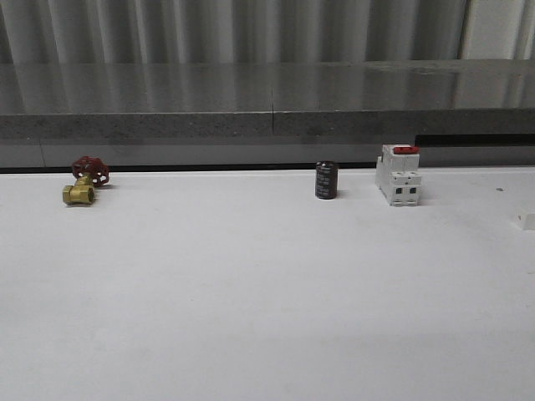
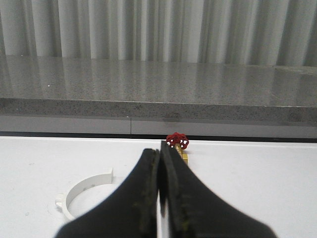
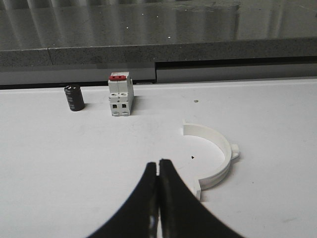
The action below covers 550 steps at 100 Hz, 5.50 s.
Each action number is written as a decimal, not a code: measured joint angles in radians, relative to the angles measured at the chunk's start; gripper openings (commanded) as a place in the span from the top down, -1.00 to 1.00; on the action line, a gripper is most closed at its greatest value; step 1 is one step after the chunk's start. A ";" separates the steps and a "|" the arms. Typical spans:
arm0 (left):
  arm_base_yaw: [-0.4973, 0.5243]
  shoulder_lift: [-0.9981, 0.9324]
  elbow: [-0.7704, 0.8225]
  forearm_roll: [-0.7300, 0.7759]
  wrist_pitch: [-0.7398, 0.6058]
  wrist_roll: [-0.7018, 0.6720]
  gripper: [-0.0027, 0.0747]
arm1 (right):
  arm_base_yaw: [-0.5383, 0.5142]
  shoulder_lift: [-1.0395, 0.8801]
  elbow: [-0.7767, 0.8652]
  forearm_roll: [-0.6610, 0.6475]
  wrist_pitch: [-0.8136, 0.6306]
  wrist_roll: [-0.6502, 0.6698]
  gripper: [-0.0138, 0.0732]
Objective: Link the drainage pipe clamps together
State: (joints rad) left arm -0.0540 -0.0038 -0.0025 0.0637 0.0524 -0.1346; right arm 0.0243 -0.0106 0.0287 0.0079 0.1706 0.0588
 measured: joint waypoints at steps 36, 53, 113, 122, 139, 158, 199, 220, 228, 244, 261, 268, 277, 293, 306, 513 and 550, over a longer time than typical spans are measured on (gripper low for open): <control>0.000 0.000 0.000 0.000 0.000 0.000 0.98 | 0.000 0.000 0.000 0.000 0.000 0.000 0.84; 0.000 0.000 -0.049 -0.021 0.080 0.000 0.98 | 0.000 0.000 0.000 0.000 0.000 0.000 0.84; 0.000 0.548 -0.759 -0.011 0.853 0.000 0.98 | 0.000 0.000 0.000 0.000 0.000 0.000 0.84; 0.000 0.597 -0.759 -0.004 0.877 0.000 0.98 | 0.000 0.000 0.000 0.000 0.000 0.000 0.84; 0.000 0.649 -0.759 0.007 0.886 0.000 0.77 | 0.000 0.000 0.000 0.000 0.000 0.000 0.84; 0.000 0.660 -0.759 0.008 0.902 0.000 -0.27 | 0.000 0.000 0.000 0.000 0.000 0.000 0.84; 0.000 0.886 -0.843 0.036 0.904 0.000 -0.53 | 0.000 0.000 0.000 0.000 0.000 0.000 0.84; 0.075 1.196 -0.998 0.048 0.857 0.009 -0.53 | 0.000 0.000 0.000 0.000 0.000 0.000 0.84; 0.120 1.297 -1.054 0.048 0.847 0.039 -0.53 | 0.000 0.000 0.000 0.000 0.000 0.000 0.84; 0.206 1.476 -1.147 0.008 0.831 0.110 -0.53 | 0.000 0.000 0.000 0.000 0.000 0.000 0.84; 0.282 1.633 -1.211 -0.022 0.804 0.167 -0.53 | 0.000 0.000 0.000 0.000 0.000 0.000 0.84; 0.305 1.689 -1.232 -0.024 0.791 0.179 -0.53 | 0.000 0.000 0.000 0.000 0.000 0.000 0.84; 0.323 1.753 -1.256 -0.036 0.767 0.214 -0.53 | 0.000 0.000 0.000 0.000 0.000 0.000 0.84; 0.334 1.852 -1.305 -0.086 0.746 0.275 -0.53 | 0.000 0.000 0.000 0.000 0.000 0.000 0.84; 0.334 1.921 -1.337 -0.116 0.731 0.304 -0.53 | 0.000 0.000 0.000 0.000 0.000 0.000 0.84; -0.333 1.840 -1.218 -0.238 0.607 -0.147 0.98 | 0.000 0.000 0.000 0.000 0.000 0.000 0.84; -0.336 1.923 -1.218 -0.238 0.601 -0.163 0.98 | 0.000 0.000 0.000 0.000 0.000 0.000 0.84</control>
State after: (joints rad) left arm -0.3898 1.9189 -1.2202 -0.1747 0.6533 -0.2973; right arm 0.0243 -0.0106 0.0287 0.0079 0.1706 0.0588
